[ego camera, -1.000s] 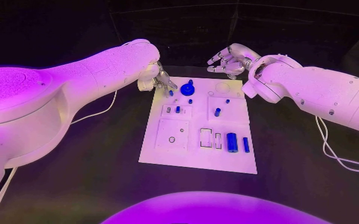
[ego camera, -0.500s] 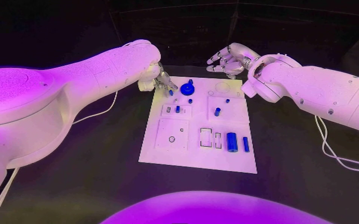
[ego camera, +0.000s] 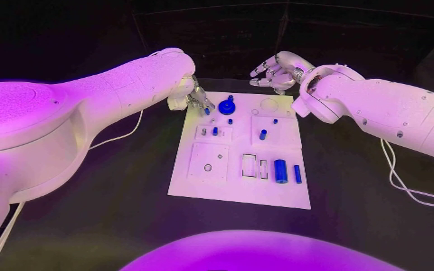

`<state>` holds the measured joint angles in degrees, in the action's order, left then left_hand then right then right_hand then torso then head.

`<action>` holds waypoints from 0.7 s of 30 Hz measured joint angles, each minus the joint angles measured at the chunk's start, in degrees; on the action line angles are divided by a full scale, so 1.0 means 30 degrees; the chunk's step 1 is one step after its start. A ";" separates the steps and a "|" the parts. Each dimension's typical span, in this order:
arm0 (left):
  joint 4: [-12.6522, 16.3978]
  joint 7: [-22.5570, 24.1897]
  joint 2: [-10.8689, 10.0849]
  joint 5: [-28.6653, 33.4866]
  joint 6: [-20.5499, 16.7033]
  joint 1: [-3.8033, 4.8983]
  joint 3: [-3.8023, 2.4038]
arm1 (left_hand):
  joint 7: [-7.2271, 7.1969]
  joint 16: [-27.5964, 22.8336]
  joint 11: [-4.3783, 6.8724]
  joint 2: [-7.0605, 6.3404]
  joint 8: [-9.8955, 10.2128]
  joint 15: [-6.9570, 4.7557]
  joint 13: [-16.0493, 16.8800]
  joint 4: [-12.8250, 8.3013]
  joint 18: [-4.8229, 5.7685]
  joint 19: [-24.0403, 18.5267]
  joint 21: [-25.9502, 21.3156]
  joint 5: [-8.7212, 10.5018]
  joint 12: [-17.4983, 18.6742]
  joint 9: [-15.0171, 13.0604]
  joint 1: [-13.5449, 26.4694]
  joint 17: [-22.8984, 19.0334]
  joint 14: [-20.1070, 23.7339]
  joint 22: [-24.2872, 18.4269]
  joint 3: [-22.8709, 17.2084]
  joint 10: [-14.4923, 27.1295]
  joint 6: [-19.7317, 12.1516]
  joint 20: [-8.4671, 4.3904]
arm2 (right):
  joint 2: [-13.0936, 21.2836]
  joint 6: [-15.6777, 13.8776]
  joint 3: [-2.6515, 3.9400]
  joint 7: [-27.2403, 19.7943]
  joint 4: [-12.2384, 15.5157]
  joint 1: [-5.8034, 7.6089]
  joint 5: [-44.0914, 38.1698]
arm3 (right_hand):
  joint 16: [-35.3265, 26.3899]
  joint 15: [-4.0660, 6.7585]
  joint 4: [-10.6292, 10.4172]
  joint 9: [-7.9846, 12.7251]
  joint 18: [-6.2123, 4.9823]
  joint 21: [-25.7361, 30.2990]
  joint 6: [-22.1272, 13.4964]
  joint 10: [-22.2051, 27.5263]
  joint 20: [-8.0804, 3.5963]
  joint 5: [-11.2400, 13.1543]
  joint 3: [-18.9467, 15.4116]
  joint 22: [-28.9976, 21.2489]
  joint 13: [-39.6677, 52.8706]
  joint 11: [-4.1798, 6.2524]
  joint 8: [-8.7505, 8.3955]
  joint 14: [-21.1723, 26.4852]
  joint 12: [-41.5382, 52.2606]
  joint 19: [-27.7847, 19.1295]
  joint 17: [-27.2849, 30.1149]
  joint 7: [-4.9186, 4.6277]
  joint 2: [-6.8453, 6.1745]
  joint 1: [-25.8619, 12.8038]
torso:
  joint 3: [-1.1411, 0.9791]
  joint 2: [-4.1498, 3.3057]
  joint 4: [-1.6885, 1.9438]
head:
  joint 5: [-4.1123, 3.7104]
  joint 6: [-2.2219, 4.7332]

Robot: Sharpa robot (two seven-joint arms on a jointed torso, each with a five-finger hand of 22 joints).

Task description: Assemble the parts on the task board

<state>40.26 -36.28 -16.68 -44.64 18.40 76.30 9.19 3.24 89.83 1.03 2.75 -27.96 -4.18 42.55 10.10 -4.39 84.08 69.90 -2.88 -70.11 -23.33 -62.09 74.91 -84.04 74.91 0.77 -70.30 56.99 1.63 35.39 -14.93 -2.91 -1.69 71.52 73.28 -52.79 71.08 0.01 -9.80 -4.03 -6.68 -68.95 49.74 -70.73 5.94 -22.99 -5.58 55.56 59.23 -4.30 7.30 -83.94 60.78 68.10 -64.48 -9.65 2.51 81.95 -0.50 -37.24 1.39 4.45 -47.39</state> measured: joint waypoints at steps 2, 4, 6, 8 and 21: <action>0.0001 0.0000 0.0001 -0.0002 0.0023 -0.0001 -0.0001 | 0.0000 0.0000 0.0000 -0.0014 0.0000 0.0000 0.0007 -0.0110 0.0000 0.0000 0.0000 0.0000 0.0000 -0.0028 -0.0014 0.0000 0.0000 0.0000 0.0001 0.0000 0.0000 0.0001 | -0.0003 0.0002 0.0000 0.0000 -0.0003 0.0000 0.0000 | 0.0000 0.0000 0.0000 0.0000 -0.0002 0.0000 0.0000 0.0000 0.0000 0.0000 0.0000 0.0000 0.0000 0.0000 0.0000 0.0000 0.0000 0.0000 0.0000 0.0000 0.0000 0.0000 | 0.0000 0.0000 0.0000 | 0.0000 -0.0004; 0.0001 0.0000 0.0002 -0.0006 0.0050 -0.0001 -0.0001 | 0.0000 0.0000 0.0000 -0.0014 -0.0078 0.0000 0.0016 -0.0132 -0.0003 0.0000 0.0000 0.0000 0.0000 -0.0059 -0.0014 0.0000 0.0000 0.0000 0.0026 0.0000 0.0000 0.0001 | -0.0007 0.0004 0.0000 0.0000 -0.0009 0.0000 0.0000 | 0.0000 0.0000 0.0000 -0.0001 -0.0001 0.0000 0.0000 0.0000 0.0000 0.0000 0.0000 0.0000 0.0000 0.0000 0.0000 -0.0001 0.0000 0.0000 0.0001 0.0000 0.0000 0.0000 | -0.0004 0.0000 0.0000 | 0.0004 -0.0015; 0.0003 0.0000 0.0002 -0.0010 0.0069 -0.0002 -0.0001 | 0.0000 0.0000 0.0000 -0.0014 -0.0079 0.0000 0.0025 -0.0132 0.0000 0.0000 0.0000 0.0000 0.0000 -0.0064 -0.0014 0.0000 0.0000 0.0000 0.0026 0.0000 0.0000 0.0001 | -0.0012 0.0006 0.0000 0.0000 -0.0014 0.0000 0.0000 | 0.0000 0.0000 0.0000 -0.0001 -0.0001 0.0000 0.0000 0.0000 0.0000 0.0000 0.0000 0.0000 0.0001 0.0000 0.0000 0.0000 0.0000 0.0000 0.0000 0.0000 0.0000 0.0000 | -0.0005 0.0000 0.0000 | 0.0005 -0.0022; 0.0006 0.0001 0.0006 -0.0014 0.0081 -0.0003 -0.0001 | 0.0000 0.0000 0.0000 -0.0014 -0.0079 0.0001 0.0024 -0.0182 0.0000 0.0000 0.0000 0.0000 0.0044 -0.0077 -0.0014 0.0000 0.0000 0.0000 -0.0023 0.0000 0.0000 0.0000 | -0.0020 0.0008 0.0000 0.0000 -0.0021 0.0000 0.0000 | 0.0000 0.0000 0.0000 0.0000 -0.0001 0.0000 0.0000 0.0000 0.0000 0.0000 0.0000 0.0000 0.0000 0.0000 0.0000 0.0000 0.0000 0.0000 0.0000 0.0000 0.0000 0.0000 | -0.0005 0.0000 0.0000 | 0.0007 -0.0027; 0.0019 0.0012 0.0041 -0.0025 0.0145 -0.0004 -0.0004 | 0.0044 0.0000 0.0002 0.0292 -0.0259 0.0000 0.0050 -0.0847 -0.0001 0.0000 0.0000 0.0000 0.0151 -0.0364 -0.0687 -0.0001 0.0000 -0.0001 -0.0424 -0.0006 -0.0308 0.0001 | -0.0061 0.0024 0.0000 -0.0004 -0.0052 0.0000 0.0001 | 0.0000 0.0000 0.0000 -0.0001 0.0001 0.0000 0.0000 -0.0001 0.0000 0.0000 0.0000 0.0000 0.0000 0.0000 0.0000 0.0000 0.0000 0.0000 0.0000 0.0000 0.0000 0.0000 | -0.0007 -0.0004 0.0000 | 0.0009 -0.0082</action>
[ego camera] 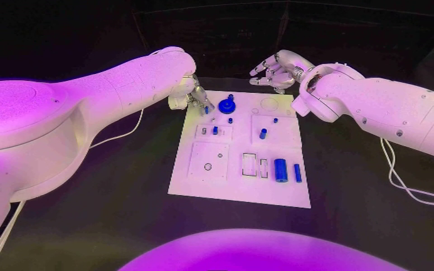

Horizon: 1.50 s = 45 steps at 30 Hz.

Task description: Assemble the parts on the task board

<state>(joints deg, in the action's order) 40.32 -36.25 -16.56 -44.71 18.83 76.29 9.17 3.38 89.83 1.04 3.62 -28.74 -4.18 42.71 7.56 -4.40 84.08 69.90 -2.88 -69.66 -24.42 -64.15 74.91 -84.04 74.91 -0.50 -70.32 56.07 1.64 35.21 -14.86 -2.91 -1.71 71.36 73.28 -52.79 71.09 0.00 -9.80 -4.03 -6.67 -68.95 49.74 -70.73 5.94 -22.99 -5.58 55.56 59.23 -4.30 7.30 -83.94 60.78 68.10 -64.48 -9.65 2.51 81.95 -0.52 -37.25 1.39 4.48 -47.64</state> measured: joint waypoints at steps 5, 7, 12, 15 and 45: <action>0.0013 0.0022 -0.0015 -0.0002 -0.0005 0.0000 -0.0003 | -0.0171 0.0000 -0.0001 0.0376 -0.0116 -0.0087 0.0021 -0.0773 0.0000 0.0000 0.0000 0.0000 0.0108 -0.0138 -0.1079 0.0000 0.0063 0.0000 -0.0667 0.0000 -0.0170 0.0000 | -0.0010 0.0008 0.0000 0.0000 -0.0013 0.0000 0.0000 | 0.0000 0.0000 0.0000 0.0000 -0.0002 0.0000 0.0000 0.0000 0.0000 0.0000 0.0000 0.0000 0.0001 0.0000 0.0000 0.0000 0.0000 0.0000 0.0001 0.0000 0.0000 0.0000 | 0.0002 0.0000 0.0000 | 0.0000 -0.0024; 0.0025 0.0048 -0.0020 -0.0002 -0.0030 0.0000 -0.0010 | -0.0197 0.0000 -0.0001 0.0626 -0.0115 -0.0143 0.0055 -0.1262 0.0000 -0.0012 0.0000 0.0001 0.0188 -0.0178 -0.1672 0.0000 -0.0003 -0.0001 -0.1156 0.0000 -0.0344 -0.0011 | -0.0014 0.0013 0.0000 0.0000 -0.0015 0.0000 0.0000 | 0.0000 0.0000 0.0000 0.0000 0.0000 0.0000 0.0000 0.0000 0.0000 0.0000 0.0000 0.0000 0.0001 0.0000 0.0000 0.0000 0.0000 0.0000 0.0000 0.0000 0.0000 0.0000 | 0.0002 0.0000 0.0000 | 0.0000 -0.0026; 0.0044 0.0148 -0.0046 -0.0002 -0.0108 0.0021 -0.0019 | -0.0104 0.0000 0.0025 0.0990 0.0003 -0.0142 0.0091 -0.2244 0.0000 -0.0071 0.0000 -0.0011 0.0420 -0.0218 -0.2259 0.0000 -0.0002 0.0000 -0.2794 0.0103 -0.0643 -0.0069 | -0.0015 0.0021 0.0000 -0.0001 -0.0022 0.0000 0.0000 | 0.0000 0.0000 0.0000 0.0000 -0.0001 0.0000 0.0000 0.0000 0.0000 0.0000 0.0000 0.0000 0.0001 0.0000 0.0000 0.0000 0.0000 0.0000 -0.0018 0.0000 0.0000 0.0000 | 0.0002 -0.0002 -0.0002 | 0.0004 -0.0038; 0.0094 0.0231 -0.0097 -0.0002 -0.0127 0.0020 -0.0019 | -0.0072 0.0000 0.0019 0.0990 -0.0080 -0.0142 0.0094 -0.2367 0.0002 -0.0071 0.0000 -0.0120 0.0557 -0.0379 -0.2259 0.0000 -0.0002 -0.0001 -0.3482 0.0109 -0.0754 -0.0069 | -0.0015 0.0026 0.0000 -0.0003 -0.0023 0.0000 0.0000 | 0.0000 0.0000 0.0000 0.0000 0.0000 0.0000 0.0000 0.0001 0.0000 0.0000 0.0000 0.0000 0.0001 0.0001 0.0000 0.0000 0.0000 0.0000 -0.0022 0.0000 0.0000 0.0000 | 0.0002 -0.0002 -0.0002 | 0.0005 -0.0060; 0.7577 0.1917 -0.5095 -0.0428 -0.2938 0.0321 -0.0714 | 0.0032 0.0000 -0.0006 -0.0574 -0.1300 -0.0138 0.0425 -0.2622 0.0001 -0.0071 -0.0371 -0.0066 0.1108 -0.1682 0.0579 -0.0001 -0.0001 -0.0001 -0.9432 -0.0220 -0.1055 -0.0066 | 0.0221 0.0075 -0.0002 -0.0014 -0.0080 -0.0003 0.0015 | 0.0000 0.0000 0.0000 0.0000 -0.0001 0.0000 0.0000 0.0000 0.0000 0.0000 0.0000 0.0000 0.0002 0.0000 0.0000 0.0000 0.0000 0.0000 -0.0016 0.0000 0.0000 0.0000 | -0.0020 0.0126 0.0214 | -0.0150 -0.0201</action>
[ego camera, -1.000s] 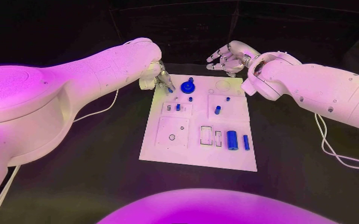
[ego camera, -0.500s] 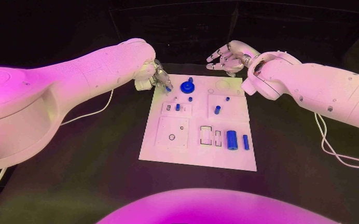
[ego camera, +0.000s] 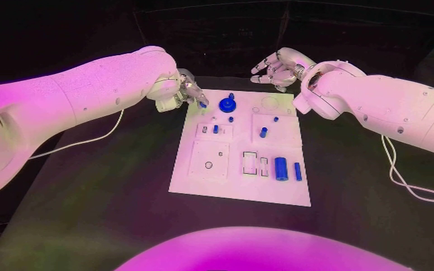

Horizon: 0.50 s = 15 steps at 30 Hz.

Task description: Assemble the parts on the task board

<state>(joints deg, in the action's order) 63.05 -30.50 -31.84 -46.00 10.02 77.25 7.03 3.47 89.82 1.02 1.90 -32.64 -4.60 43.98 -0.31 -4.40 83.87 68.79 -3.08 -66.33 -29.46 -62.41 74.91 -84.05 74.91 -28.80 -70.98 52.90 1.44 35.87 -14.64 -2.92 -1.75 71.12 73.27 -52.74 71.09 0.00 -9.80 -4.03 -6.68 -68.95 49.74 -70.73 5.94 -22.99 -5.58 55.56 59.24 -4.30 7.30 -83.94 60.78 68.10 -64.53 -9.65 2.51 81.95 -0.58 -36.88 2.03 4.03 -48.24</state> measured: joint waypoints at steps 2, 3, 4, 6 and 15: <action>0.0753 0.0184 -0.0511 -0.0323 -0.0379 -0.0064 0.0020 | 0.0001 0.0000 -0.0001 -0.0019 -0.0053 0.0000 -0.0029 -0.0001 0.0000 0.0000 0.0000 0.0001 0.0002 -0.0012 0.0019 0.0000 0.0000 0.0000 -0.0001 0.0000 -0.0001 0.0000 | 0.0022 0.0001 0.0000 -0.0005 -0.0012 0.0000 0.0008 | 0.0000 0.0000 0.0000 -0.0001 -0.0001 0.0000 0.0000 0.0000 0.0000 0.0000 0.0000 0.0000 -0.0001 -0.0001 0.0000 0.0000 0.0000 0.0000 0.0000 0.0000 0.0000 0.0000 | 0.0000 0.0009 0.0011 | -0.0004 -0.0004; 0.1151 0.0276 -0.0786 -0.0524 -0.0583 -0.0113 0.0051 | 0.0001 0.0000 -0.0002 -0.0023 -0.0075 0.0000 -0.0030 -0.0002 0.0000 0.0000 0.0000 0.0001 0.0002 -0.0011 0.0023 0.0000 0.0000 0.0000 -0.0002 0.0000 -0.0002 0.0000 | 0.0039 0.0001 0.0000 -0.0006 -0.0020 0.0000 0.0013 | 0.0000 0.0000 0.0000 0.0000 0.0000 0.0000 0.0000 0.0000 0.0000 0.0000 0.0000 -0.0001 0.0000 0.0000 0.0000 0.0000 0.0000 0.0000 0.0001 0.0000 0.0000 0.0000 | 0.0000 0.0009 0.0015 | -0.0004 -0.0004; 0.1639 0.0396 -0.1146 -0.0810 -0.0853 -0.0186 0.0124 | 0.0002 0.0000 -0.0003 -0.0067 -0.0075 0.0000 -0.0030 -0.0005 0.0001 0.0000 0.0000 0.0002 0.0003 -0.0020 0.0067 0.0000 0.0000 0.0000 -0.0004 -0.0001 -0.0002 0.0000 | 0.0058 0.0001 0.0000 -0.0009 -0.0029 0.0000 0.0018 | 0.0000 0.0000 0.0000 -0.0001 -0.0001 0.0000 0.0000 0.0000 0.0000 0.0000 0.0000 -0.0001 -0.0001 0.0000 0.0000 0.0000 0.0000 0.0000 0.0001 0.0000 0.0000 0.0000 | 0.0000 0.0018 0.0026 | 0.0009 -0.0005; 0.2266 0.0561 -0.1639 -0.1275 -0.1264 -0.0307 0.0263 | 0.0003 0.0000 -0.0012 -0.0160 -0.0095 0.0000 -0.0029 -0.0325 0.0001 0.0000 0.0000 0.0030 0.0003 -0.0060 0.0161 0.0000 0.0001 0.0000 -0.0324 -0.0008 -0.0003 0.0001 | 0.0097 0.0001 -0.0001 -0.0014 -0.0054 0.0000 0.0031 | 0.0000 0.0000 0.0000 0.0000 -0.0001 0.0000 -0.0001 0.0000 0.0000 0.0000 0.0000 0.0000 -0.0001 0.0000 0.0000 0.0000 0.0000 0.0000 0.0001 0.0000 0.0000 0.0000 | 0.0000 0.0024 0.0044 | 0.0022 -0.0018; 0.4319 0.1271 -0.2966 -0.3073 -0.2910 -0.0791 0.0613 | -0.0043 0.0000 0.0107 -0.0371 -0.0367 0.0001 0.0136 -0.0505 0.0000 0.0000 0.0107 -0.0024 0.0003 -0.0194 0.0372 0.0000 0.0000 0.0000 -0.0611 -0.0233 0.0044 0.0000 | 0.0142 -0.0009 -0.0001 -0.0102 -0.0160 0.0000 0.0095 | 0.0000 0.0000 0.0000 0.0000 -0.0001 0.0000 0.0000 0.0000 0.0000 0.0000 0.0000 -0.0023 0.0000 0.0000 0.0064 0.0000 0.0000 0.0000 0.0003 0.0000 0.0000 0.0000 | 0.0005 0.0035 0.0075 | 0.0060 -0.0070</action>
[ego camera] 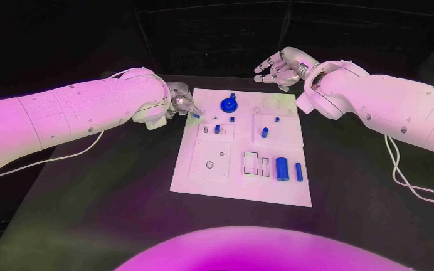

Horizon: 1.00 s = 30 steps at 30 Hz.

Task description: Assemble the parts on the task board

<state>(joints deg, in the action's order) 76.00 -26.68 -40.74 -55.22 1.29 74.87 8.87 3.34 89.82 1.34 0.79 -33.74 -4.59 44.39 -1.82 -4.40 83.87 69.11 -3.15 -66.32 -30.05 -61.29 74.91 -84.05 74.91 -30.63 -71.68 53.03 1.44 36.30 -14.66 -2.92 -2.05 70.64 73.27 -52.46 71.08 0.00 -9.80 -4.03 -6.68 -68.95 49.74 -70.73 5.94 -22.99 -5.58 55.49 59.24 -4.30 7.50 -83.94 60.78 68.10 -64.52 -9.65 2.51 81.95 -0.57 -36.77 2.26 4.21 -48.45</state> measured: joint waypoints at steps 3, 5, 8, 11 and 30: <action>0.0318 0.0138 0.0005 -0.0297 -0.0292 -0.0148 0.0020 | -0.0001 0.0000 0.0002 -0.0056 -0.0001 0.0000 0.0057 -0.0132 0.0000 0.0000 0.0000 0.0000 0.0000 -0.0036 0.0057 0.0000 0.0000 0.0000 -0.0133 -0.0004 0.0002 0.0000 | -0.0001 0.0000 0.0000 -0.0036 -0.0005 -0.0033 0.0020 | 0.0000 0.0000 0.0000 0.0000 0.0001 0.0000 0.0000 0.0000 0.0000 0.0000 0.0000 0.0000 0.0000 0.0000 -0.0001 0.0001 0.0000 0.0000 0.0000 0.0000 0.0000 0.0000 | 0.0004 -0.0005 -0.0024 | 0.0027 -0.0033; 0.0416 0.0177 0.0083 -0.0447 -0.0413 -0.0225 0.0074 | -0.0001 0.0000 0.0001 -0.0055 -0.0086 0.0000 0.0065 -0.0133 0.0000 0.0000 0.0000 0.0000 -0.0078 -0.0046 0.0057 0.0000 0.0000 0.0000 -0.0134 -0.0005 0.0001 0.0000 | 0.0000 0.0000 0.0000 -0.0048 -0.0005 -0.0076 0.0031 | 0.0000 0.0000 0.0000 0.0000 -0.0001 0.0000 0.0000 0.0000 0.0000 0.0000 0.0000 0.0000 0.0000 0.0000 -0.0001 0.0000 0.0000 0.0000 0.0001 0.0000 0.0000 0.0000 | 0.0004 -0.0015 -0.0049 | 0.0031 -0.0055; 0.0454 0.0190 0.0211 -0.0593 -0.0471 -0.0281 0.0197 | -0.0052 0.0000 0.0030 -0.0056 -0.0173 0.0000 0.0065 -0.0135 0.0001 0.0000 0.0000 0.0001 -0.0078 -0.0119 0.0058 0.0000 0.0000 0.0000 -0.0135 -0.0036 -0.0052 0.0000 | 0.0018 0.0000 -0.0004 -0.0060 -0.0002 -0.0110 0.0047 | 0.0000 0.0000 0.0000 0.0000 0.0000 0.0000 0.0000 0.0000 0.0000 0.0000 0.0000 0.0001 0.0000 0.0000 -0.0002 0.0001 0.0000 0.0000 0.0002 0.0000 0.0000 0.0000 | 0.0000 -0.0022 -0.0071 | -0.0016 -0.0119; 0.0404 0.0188 0.0325 -0.0713 -0.0469 -0.0323 0.0301 | -0.0066 0.0000 0.0029 -0.0071 -0.0233 0.0001 0.0081 -0.0152 -0.0001 0.0000 0.0000 0.0002 -0.0078 -0.0155 0.0073 0.0000 0.0000 0.0000 -0.0152 -0.0037 -0.0068 0.0000 | 0.0057 0.0000 -0.0005 -0.0070 0.0013 -0.0113 0.0060 | 0.0000 0.0000 0.0000 0.0000 0.0000 0.0000 0.0000 0.0000 0.0000 0.0000 0.0000 0.0001 0.0000 0.0000 -0.0002 0.0000 0.0000 0.0000 0.0002 0.0000 0.0000 0.0000 | -0.0011 -0.0027 -0.0082 | -0.0046 -0.0152; 0.0042 -0.0391 0.0939 -0.1207 0.0391 -0.0337 0.0371 | -0.0133 0.0000 0.0104 -0.0196 -0.0353 0.0000 0.0095 -0.0273 0.0000 0.0000 0.0093 0.0020 -0.0078 -0.0227 0.0198 0.0000 0.0000 0.0000 -0.0266 -0.0177 0.0002 0.0001 | 0.0110 -0.0006 -0.0003 -0.0097 0.0076 -0.0127 0.0091 | 0.0000 0.0000 0.0000 0.0000 0.0000 0.0000 0.0000 0.0000 0.0000 0.0000 0.0000 0.0003 0.0000 0.0000 -0.0004 0.0000 0.0000 0.0000 0.0004 0.0000 0.0000 0.0000 | -0.0035 -0.0029 -0.0059 | -0.0141 -0.0258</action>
<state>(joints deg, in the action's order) 76.13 -27.86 -37.92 -58.84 2.46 73.86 9.98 2.94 89.82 1.65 0.20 -34.80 -4.59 44.67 -2.64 -4.39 83.87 69.39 -3.09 -66.56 -30.73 -60.70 74.91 -84.05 74.91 -31.43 -72.21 53.04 1.44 36.62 -14.68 -2.93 -2.34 70.87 72.89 -52.18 71.09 0.00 -9.80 -4.03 -6.68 -68.95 49.74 -70.73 5.94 -22.99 -5.58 55.50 59.24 -4.30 7.49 -83.94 60.78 68.10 -64.51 -9.65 2.51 81.95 -0.67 -36.86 2.08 3.78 -49.22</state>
